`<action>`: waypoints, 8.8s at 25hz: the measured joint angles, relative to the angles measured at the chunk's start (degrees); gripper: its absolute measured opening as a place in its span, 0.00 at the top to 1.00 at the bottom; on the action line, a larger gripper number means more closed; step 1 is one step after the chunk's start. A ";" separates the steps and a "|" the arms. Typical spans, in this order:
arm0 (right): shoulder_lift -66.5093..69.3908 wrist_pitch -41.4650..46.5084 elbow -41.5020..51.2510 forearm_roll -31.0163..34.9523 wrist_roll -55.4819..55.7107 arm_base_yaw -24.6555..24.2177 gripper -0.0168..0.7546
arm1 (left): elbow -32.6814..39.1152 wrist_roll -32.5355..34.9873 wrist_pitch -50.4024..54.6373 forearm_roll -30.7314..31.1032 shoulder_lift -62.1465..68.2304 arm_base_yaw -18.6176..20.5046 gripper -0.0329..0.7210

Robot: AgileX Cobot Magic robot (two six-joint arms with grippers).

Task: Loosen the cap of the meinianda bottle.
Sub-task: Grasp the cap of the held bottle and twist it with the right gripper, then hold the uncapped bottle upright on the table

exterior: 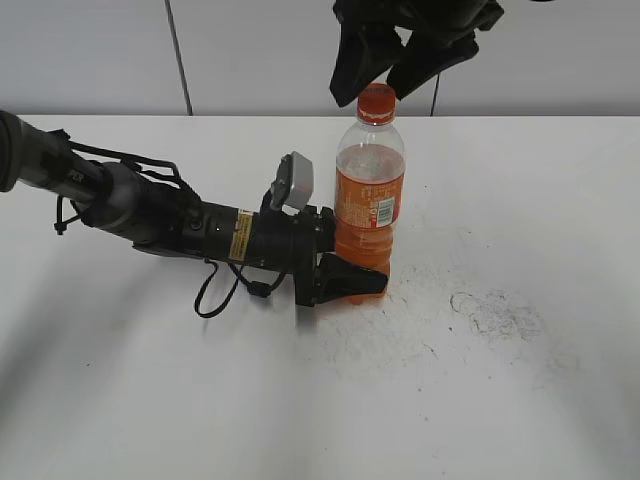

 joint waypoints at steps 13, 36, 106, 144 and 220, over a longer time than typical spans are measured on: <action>0.00 2.06 0.00 -1.83 -10.67 0.00 0.63 | -0.11 -0.12 0.00 0.06 0.00 0.00 0.23; 0.00 -0.97 0.00 -1.66 1.26 0.00 0.36 | -0.11 -0.03 -0.05 0.17 0.00 0.00 0.23; 0.10 0.92 -0.17 -1.13 -41.88 0.06 0.51 | -0.15 -0.40 -0.06 0.12 0.00 0.00 0.23; -2.28 2.29 -0.08 -1.76 -42.06 0.06 0.64 | -0.16 -0.45 -0.06 0.17 0.00 0.00 0.23; -2.20 -49.56 53.62 10.67 -20.23 -10.52 0.38 | -0.11 -0.72 4.41 3.82 -1.33 1.46 0.06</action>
